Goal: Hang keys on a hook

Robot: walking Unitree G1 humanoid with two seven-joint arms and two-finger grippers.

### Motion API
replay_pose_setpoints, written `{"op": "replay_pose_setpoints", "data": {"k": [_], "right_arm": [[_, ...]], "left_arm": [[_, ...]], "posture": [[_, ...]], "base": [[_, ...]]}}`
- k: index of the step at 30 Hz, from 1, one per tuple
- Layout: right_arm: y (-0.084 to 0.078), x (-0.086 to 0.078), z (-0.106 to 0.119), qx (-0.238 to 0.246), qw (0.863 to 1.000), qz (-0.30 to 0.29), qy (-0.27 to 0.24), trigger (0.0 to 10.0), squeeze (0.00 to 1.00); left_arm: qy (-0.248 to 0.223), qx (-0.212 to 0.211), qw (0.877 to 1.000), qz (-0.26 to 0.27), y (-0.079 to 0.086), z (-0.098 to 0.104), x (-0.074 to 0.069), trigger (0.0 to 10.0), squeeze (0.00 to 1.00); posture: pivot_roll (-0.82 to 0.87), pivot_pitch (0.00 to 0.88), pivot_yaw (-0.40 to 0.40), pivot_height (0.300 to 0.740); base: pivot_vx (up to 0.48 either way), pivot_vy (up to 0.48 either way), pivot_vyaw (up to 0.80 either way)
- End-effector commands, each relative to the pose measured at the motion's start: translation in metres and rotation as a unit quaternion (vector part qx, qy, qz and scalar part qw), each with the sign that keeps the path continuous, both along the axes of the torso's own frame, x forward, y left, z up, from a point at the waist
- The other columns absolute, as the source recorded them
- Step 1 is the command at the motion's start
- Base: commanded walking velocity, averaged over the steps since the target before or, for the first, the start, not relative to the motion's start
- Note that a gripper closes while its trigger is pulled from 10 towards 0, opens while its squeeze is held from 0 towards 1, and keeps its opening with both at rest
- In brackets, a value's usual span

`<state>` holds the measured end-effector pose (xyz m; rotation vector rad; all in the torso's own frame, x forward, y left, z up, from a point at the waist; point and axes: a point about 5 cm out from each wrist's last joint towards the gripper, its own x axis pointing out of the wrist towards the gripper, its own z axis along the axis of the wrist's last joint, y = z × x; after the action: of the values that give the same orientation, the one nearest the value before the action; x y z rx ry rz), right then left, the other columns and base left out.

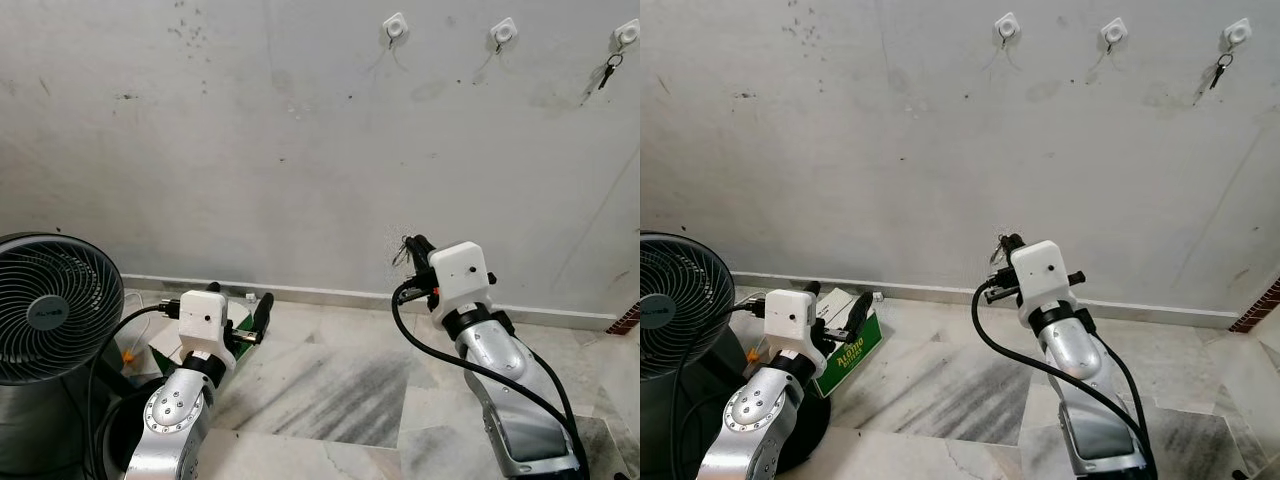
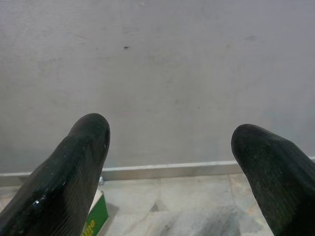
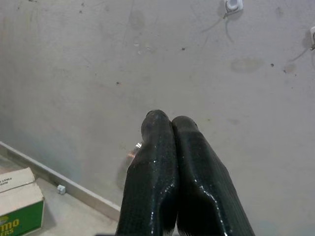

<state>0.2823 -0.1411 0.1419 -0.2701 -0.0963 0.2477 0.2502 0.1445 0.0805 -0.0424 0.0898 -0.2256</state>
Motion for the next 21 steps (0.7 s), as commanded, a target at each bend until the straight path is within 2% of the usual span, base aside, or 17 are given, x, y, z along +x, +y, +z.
{"op": "replay_pose_setpoints", "data": {"k": [1, 21], "right_arm": [[-0.0002, 0.0026, 0.0043, 0.002, 1.0, -0.002, -0.01, 10.0, 0.0], [-0.0001, 0.0031, 0.0043, -0.003, 1.0, -0.004, -0.015, 10.0, 0.0]], "left_arm": [[-0.01, 0.0, 1.0, -0.002, 0.0006, 0.0044, 0.0013, 10.0, 0.0], [-0.007, -0.005, 1.0, -0.019, -0.0035, 0.003, 0.002, 10.0, 0.0]], "posture": [[-0.01, 0.0, 0.048, 0.74], [-0.01, 0.0, 0.052, 0.74]], "base": [[0.33, 0.0, 0.0], [0.393, 0.0, 0.0]]}}
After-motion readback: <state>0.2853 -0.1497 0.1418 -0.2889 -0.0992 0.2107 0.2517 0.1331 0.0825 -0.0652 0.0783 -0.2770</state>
